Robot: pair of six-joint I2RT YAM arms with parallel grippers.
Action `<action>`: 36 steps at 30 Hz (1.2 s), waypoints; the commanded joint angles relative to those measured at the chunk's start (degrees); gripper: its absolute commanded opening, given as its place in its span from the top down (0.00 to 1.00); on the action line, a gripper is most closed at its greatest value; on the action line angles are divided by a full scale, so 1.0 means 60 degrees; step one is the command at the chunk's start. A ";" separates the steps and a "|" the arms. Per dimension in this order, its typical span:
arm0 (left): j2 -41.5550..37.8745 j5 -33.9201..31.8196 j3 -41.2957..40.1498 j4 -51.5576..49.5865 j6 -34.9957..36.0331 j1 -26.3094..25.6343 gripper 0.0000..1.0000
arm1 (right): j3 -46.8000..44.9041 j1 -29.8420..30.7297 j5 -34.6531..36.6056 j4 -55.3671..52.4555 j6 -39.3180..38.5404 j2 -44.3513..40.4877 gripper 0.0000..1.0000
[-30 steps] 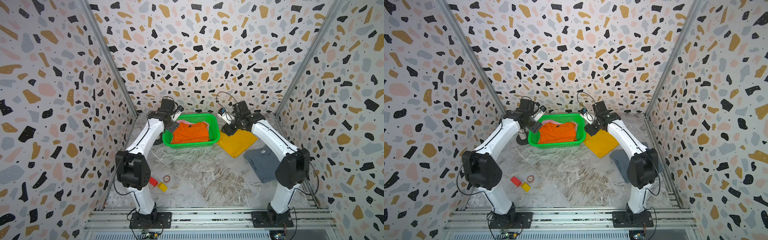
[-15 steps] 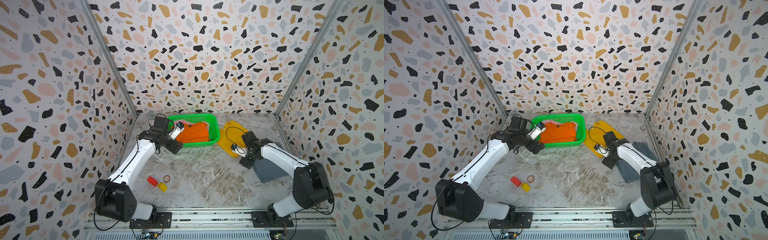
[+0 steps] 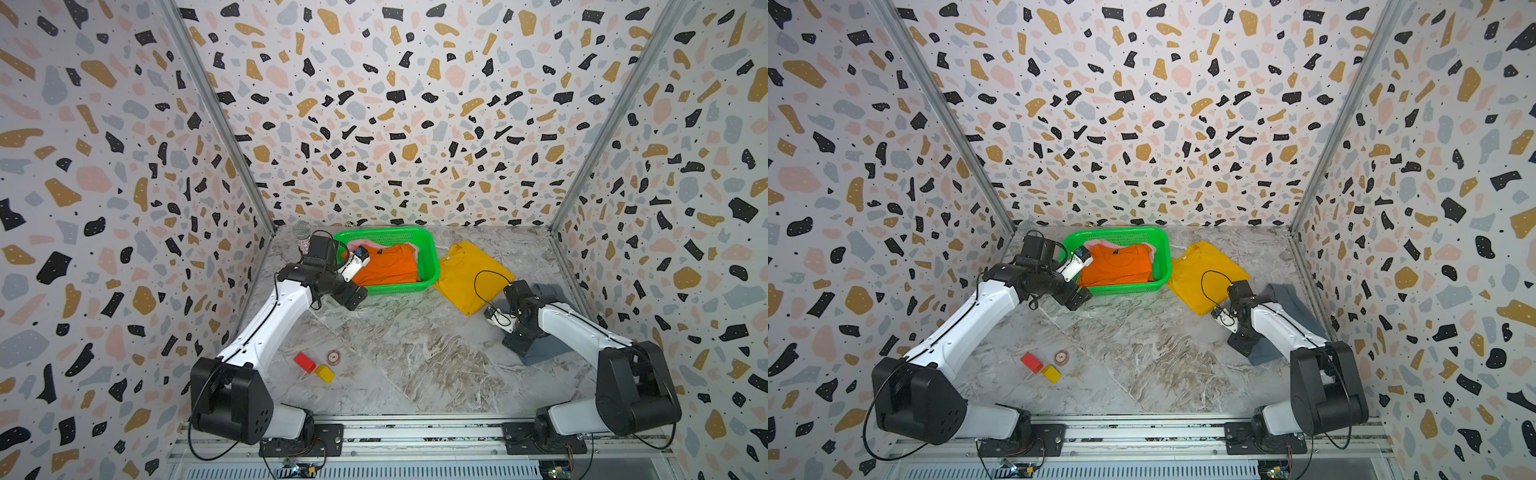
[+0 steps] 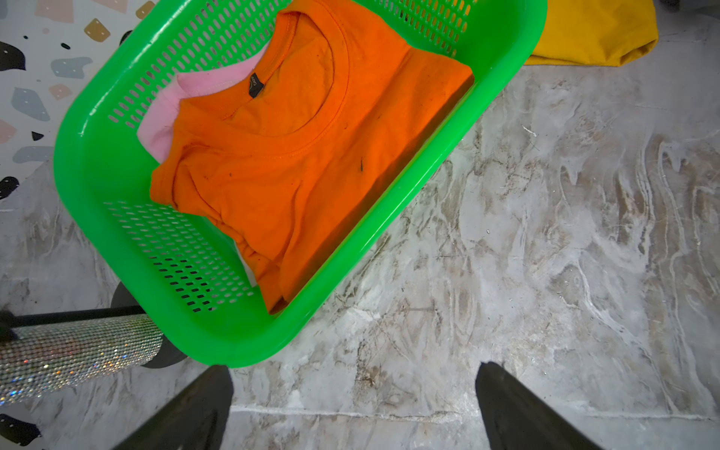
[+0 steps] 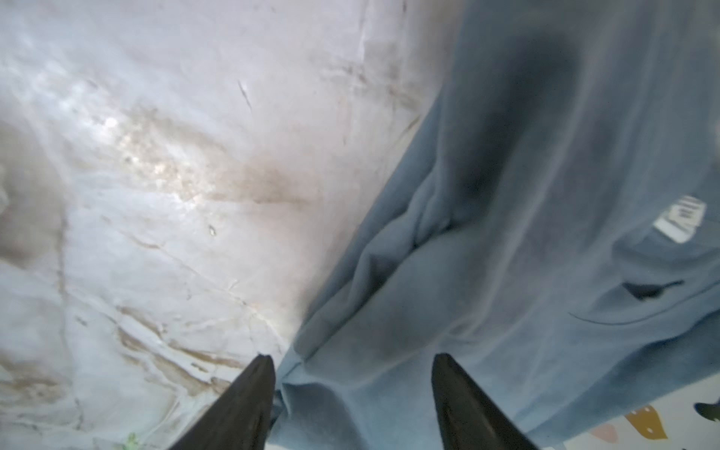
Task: Put the folded t-shirts into the basket
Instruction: Move the T-shirt to the center of the board.
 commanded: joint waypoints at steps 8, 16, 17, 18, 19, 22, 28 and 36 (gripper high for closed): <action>-0.0152 0.0034 -0.0276 0.0181 0.0039 0.0045 0.01 | 0.0084 -0.0023 -0.0870 -0.1451 0.0184 0.0405 0.68; -0.0354 -0.0362 -0.0508 0.0215 0.0246 0.0045 0.01 | 0.0073 0.0123 -0.3071 -0.3138 -0.0355 0.0249 0.85; -0.0372 -0.0421 -0.0552 0.0225 0.0265 0.0045 0.01 | 0.0121 0.0222 -0.3401 -0.3312 -0.0394 0.0224 0.85; -0.0389 -0.0498 -0.0601 0.0226 0.0316 0.0045 0.00 | 0.0179 0.0377 -0.3741 -0.3487 -0.0440 0.0208 0.85; -0.0411 -0.0606 -0.0653 0.0227 0.0354 0.0045 0.00 | 0.0261 0.0563 -0.4093 -0.3637 -0.0486 0.0200 0.84; -0.0464 -0.0998 -0.0808 0.0155 0.0455 0.0045 0.00 | 0.0459 0.1311 -0.4881 -0.3818 -0.0636 0.0189 0.83; -0.0818 -0.1732 -0.1118 0.0003 0.0383 0.0045 0.00 | 0.1353 0.2975 -0.5879 -0.3723 -0.0627 0.1203 0.82; -0.1645 -0.2630 -0.1601 0.0057 0.0215 0.0123 0.00 | 0.3097 0.4731 -0.6662 -0.2322 0.0532 0.2873 0.78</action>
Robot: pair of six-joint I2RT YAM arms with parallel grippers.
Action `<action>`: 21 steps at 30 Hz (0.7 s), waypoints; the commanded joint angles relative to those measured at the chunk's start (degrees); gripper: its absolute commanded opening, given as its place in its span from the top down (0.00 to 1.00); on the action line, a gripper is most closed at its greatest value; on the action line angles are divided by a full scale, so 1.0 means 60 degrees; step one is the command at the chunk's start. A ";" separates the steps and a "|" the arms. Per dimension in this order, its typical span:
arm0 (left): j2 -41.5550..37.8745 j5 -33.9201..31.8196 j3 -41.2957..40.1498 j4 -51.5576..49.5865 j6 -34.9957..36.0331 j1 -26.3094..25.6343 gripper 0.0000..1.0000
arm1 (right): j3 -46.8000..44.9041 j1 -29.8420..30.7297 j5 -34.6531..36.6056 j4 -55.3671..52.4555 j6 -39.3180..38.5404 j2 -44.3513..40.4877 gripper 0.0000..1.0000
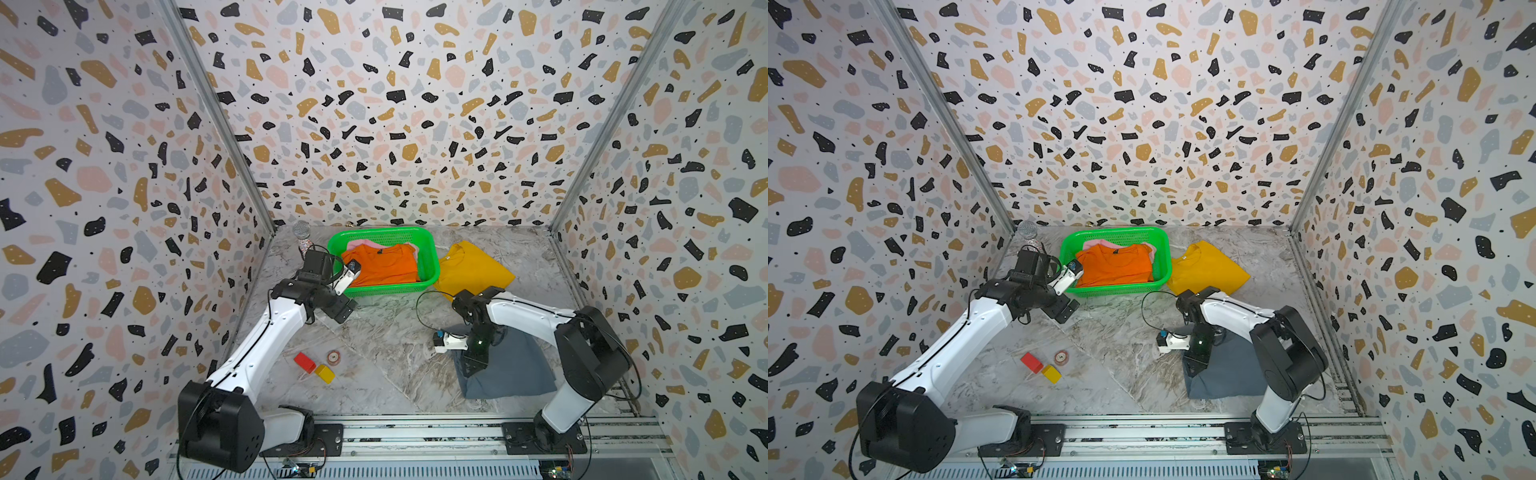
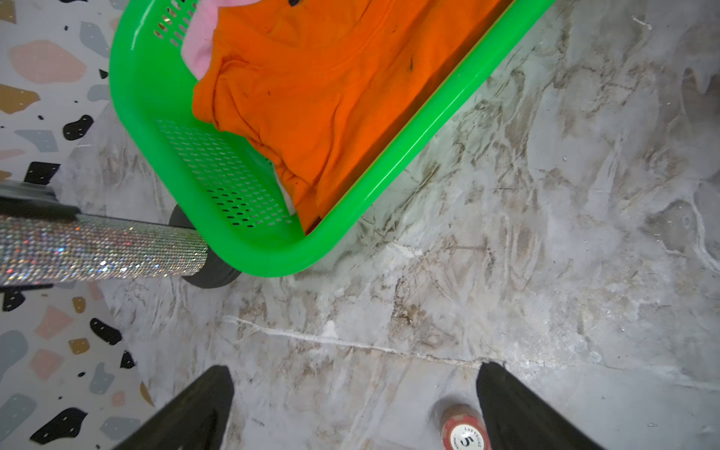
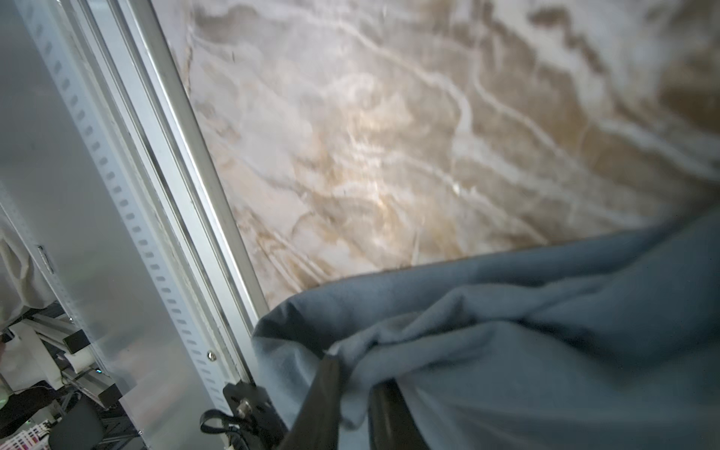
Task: Put the folded t-shirts into the basket
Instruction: Move the T-shirt to the center of the board.
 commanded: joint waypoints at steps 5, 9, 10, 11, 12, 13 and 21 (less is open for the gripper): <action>-0.0222 -0.0783 -0.0204 0.0050 -0.0319 0.0430 0.00 | 0.1912 0.1286 -0.1413 0.1420 0.2082 0.1054 0.73; -0.0152 -0.0658 -0.0136 -0.0019 -0.0316 0.0576 0.00 | 0.2622 0.1532 -0.1950 0.1235 0.2443 0.1179 0.61; -0.0159 -0.0437 -0.0096 -0.0100 -0.0217 0.0577 0.00 | 0.2654 0.1533 -0.1928 0.1084 0.2348 0.1029 0.57; -0.0183 -0.0116 -0.0063 -0.0227 -0.0100 0.0577 0.00 | 0.2606 0.1526 -0.1779 0.0941 0.2184 0.0776 0.53; -0.0232 0.0244 -0.0021 -0.0344 0.0000 0.0577 0.00 | 0.2456 0.1512 -0.1537 0.0819 0.1985 0.0453 0.50; -0.0311 0.0936 -0.0007 -0.0488 0.0116 0.0563 0.01 | 0.2145 0.1442 -0.1154 0.0717 0.1714 -0.0033 0.47; -0.0612 0.2458 -0.0515 -0.0426 0.1200 -0.1460 0.03 | 0.0004 -0.0818 0.0476 0.0272 0.0641 -0.2721 0.35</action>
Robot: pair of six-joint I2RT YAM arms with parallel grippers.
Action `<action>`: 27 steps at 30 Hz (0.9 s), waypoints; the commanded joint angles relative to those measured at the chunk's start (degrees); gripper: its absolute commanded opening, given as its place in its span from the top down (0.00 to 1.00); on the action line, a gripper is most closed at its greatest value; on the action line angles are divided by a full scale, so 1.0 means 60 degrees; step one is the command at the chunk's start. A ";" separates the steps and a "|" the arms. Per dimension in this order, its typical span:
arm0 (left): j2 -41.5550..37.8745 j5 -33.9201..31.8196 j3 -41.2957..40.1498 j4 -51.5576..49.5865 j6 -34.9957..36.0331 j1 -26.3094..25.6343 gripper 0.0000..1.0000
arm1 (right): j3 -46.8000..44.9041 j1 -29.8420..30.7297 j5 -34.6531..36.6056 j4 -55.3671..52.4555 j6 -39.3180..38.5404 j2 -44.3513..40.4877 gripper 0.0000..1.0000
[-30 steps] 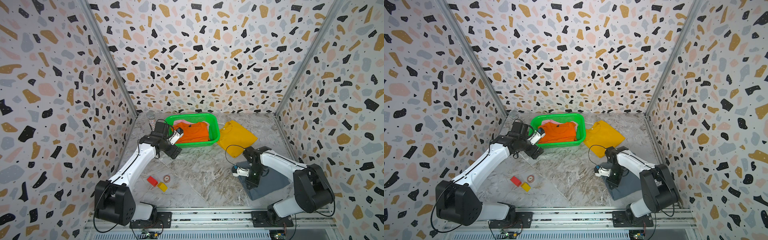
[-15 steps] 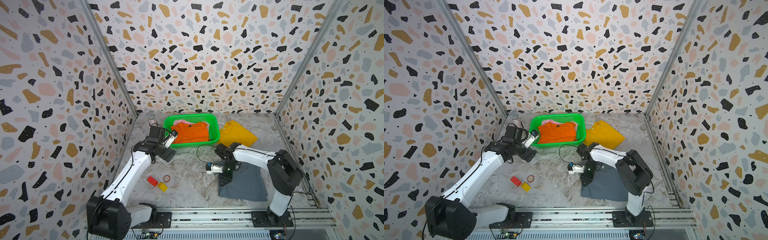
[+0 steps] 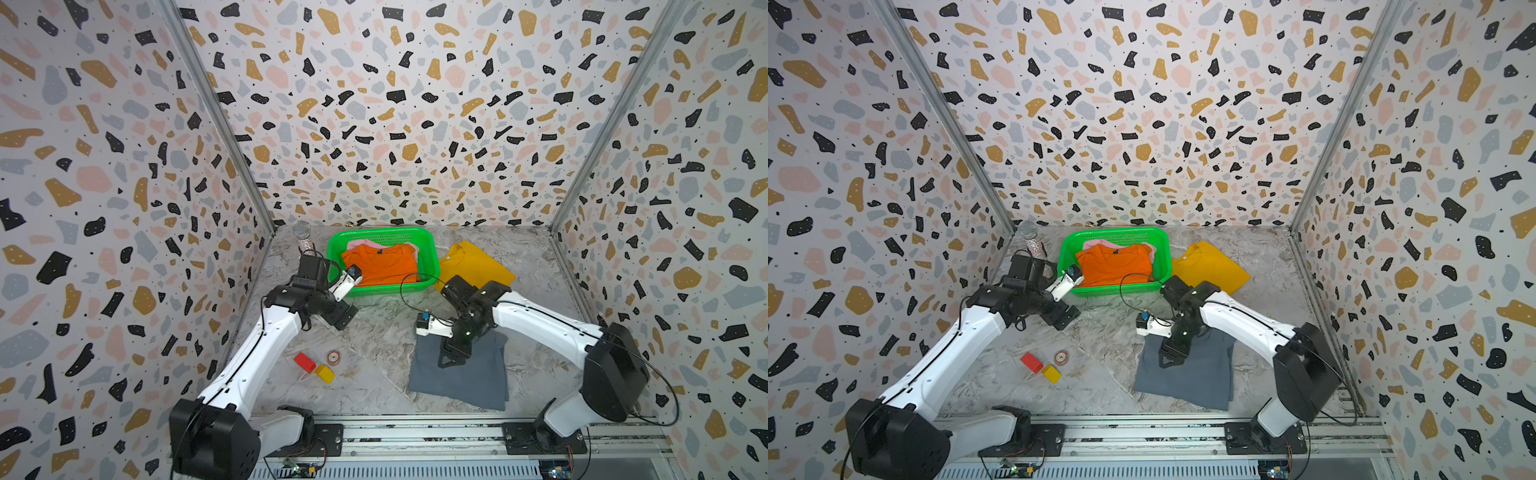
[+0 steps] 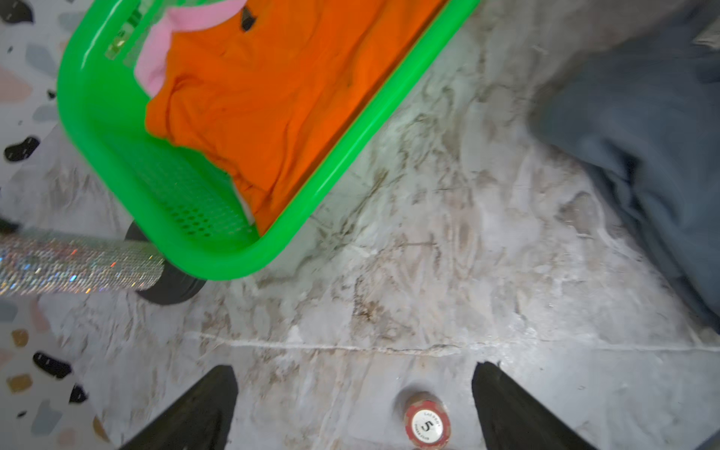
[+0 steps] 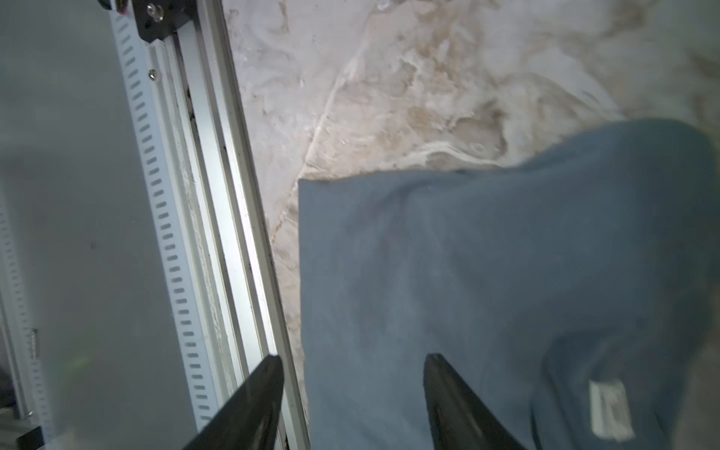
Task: Put the folded t-shirts into the basket
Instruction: Move the T-shirt to the center of the board, then pick up the T-shirt from the center of the board.
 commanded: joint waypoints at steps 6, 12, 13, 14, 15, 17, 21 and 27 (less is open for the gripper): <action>0.1211 0.0355 0.0242 0.0527 0.1254 -0.2796 0.04 | -0.1236 -0.3437 0.2207 -0.0258 -0.0431 -0.0902 0.28; 0.2800 -0.0016 0.0919 0.1318 0.1579 -0.4409 0.06 | -0.1151 -0.4605 0.2608 -0.0007 0.0243 -0.0235 0.22; 0.3050 -0.0056 0.0993 0.1381 0.1630 -0.4652 0.07 | -0.1128 -0.4611 0.2622 0.0027 0.0319 -0.0010 0.21; 0.3288 -0.0111 0.1044 0.1442 0.1685 -0.4886 0.07 | -0.1105 -0.4612 0.2577 0.0050 0.0387 0.0244 0.19; 0.3481 -0.0169 0.1045 0.1507 0.1762 -0.5105 0.07 | -0.1058 -0.4612 0.2488 0.0052 0.0441 0.0484 0.17; 0.3783 -0.0266 0.0935 0.1704 0.1927 -0.5490 0.07 | -0.1017 -0.4612 0.2348 0.0037 0.0432 0.0917 0.15; 0.4170 -0.0369 0.0595 0.2140 0.2157 -0.6126 0.07 | -0.0974 -0.4612 0.2337 0.0051 0.0334 0.1464 0.17; 0.4641 -0.0195 0.0393 0.2020 0.2426 -0.6639 0.07 | -0.0832 -0.4612 0.2164 0.0078 0.0332 0.2066 0.24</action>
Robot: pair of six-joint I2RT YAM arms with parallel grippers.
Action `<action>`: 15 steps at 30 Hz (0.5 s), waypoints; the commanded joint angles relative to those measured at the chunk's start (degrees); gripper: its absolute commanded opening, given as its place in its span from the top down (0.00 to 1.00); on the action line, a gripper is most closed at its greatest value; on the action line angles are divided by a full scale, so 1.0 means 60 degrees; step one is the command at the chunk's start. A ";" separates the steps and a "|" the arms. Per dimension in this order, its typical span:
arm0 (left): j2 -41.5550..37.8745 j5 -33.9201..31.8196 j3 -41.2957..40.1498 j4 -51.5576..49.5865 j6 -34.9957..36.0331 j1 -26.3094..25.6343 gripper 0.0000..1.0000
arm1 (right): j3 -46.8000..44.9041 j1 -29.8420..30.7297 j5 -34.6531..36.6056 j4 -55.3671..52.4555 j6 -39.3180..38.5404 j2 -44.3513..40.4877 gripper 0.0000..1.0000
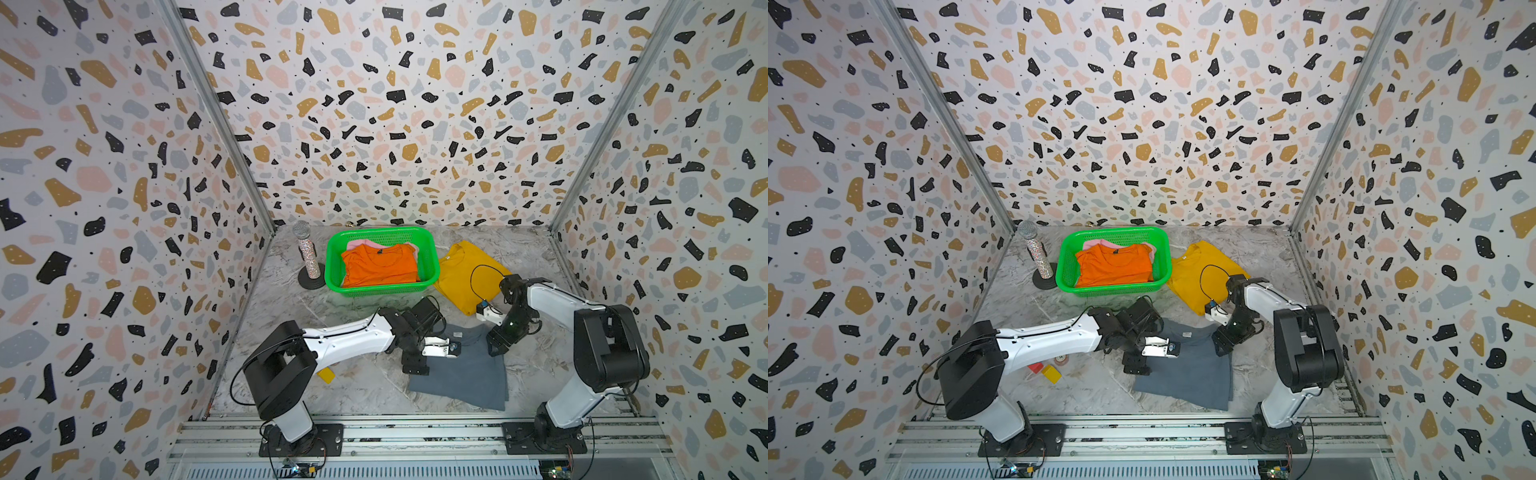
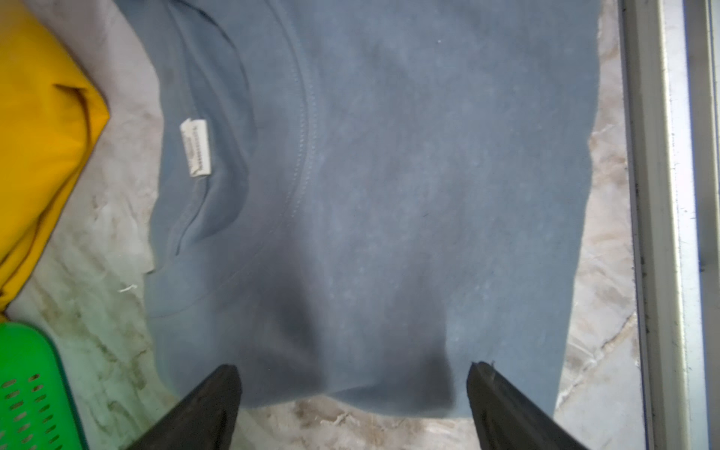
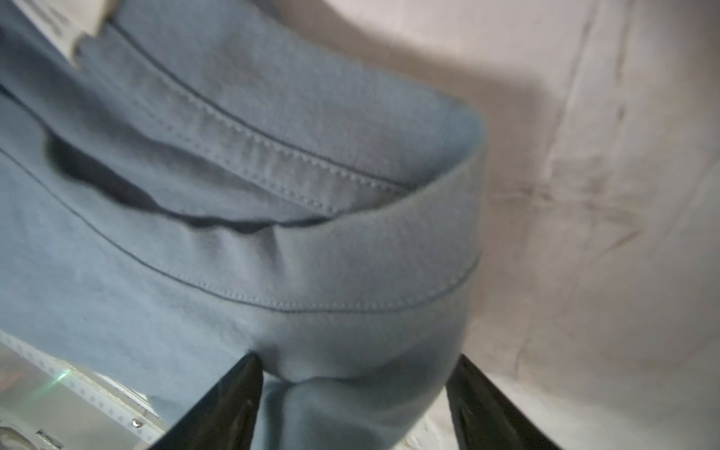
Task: Put the folded t-shirts into the basket
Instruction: Pick up the T-shirt from the center of the board.
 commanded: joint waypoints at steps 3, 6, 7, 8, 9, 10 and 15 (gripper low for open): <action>0.0388 0.0165 -0.0250 -0.0301 0.0325 -0.0173 0.08 | 0.0388 0.0015 -0.0330 -0.0044 0.0073 0.0429 0.29; 0.0542 0.0337 -0.0244 -0.0515 0.0114 -0.0176 0.08 | 0.0411 0.0043 -0.0721 -0.0017 0.0073 0.0593 0.35; 0.0588 0.0428 -0.0209 -0.0616 0.0031 -0.0183 0.07 | 0.0412 0.0067 -0.0799 0.0011 0.0061 0.0636 0.38; 0.0612 0.0548 -0.0159 -0.0736 -0.0059 -0.0180 0.07 | 0.0423 0.0085 -0.0875 0.0038 0.0059 0.0680 0.41; 0.0626 0.0636 -0.0090 -0.0874 -0.0154 -0.0179 0.07 | 0.0444 0.0091 -0.0967 0.0061 0.0059 0.0715 0.44; 0.0600 0.0740 -0.0021 -0.1003 -0.0270 -0.0170 0.07 | 0.0486 0.0091 -0.1044 0.0075 0.0039 0.0745 0.49; -0.0219 0.0799 0.0155 -0.1283 -0.0829 0.0127 0.04 | 0.0405 0.0092 -0.1253 0.0565 -0.0181 0.0352 0.70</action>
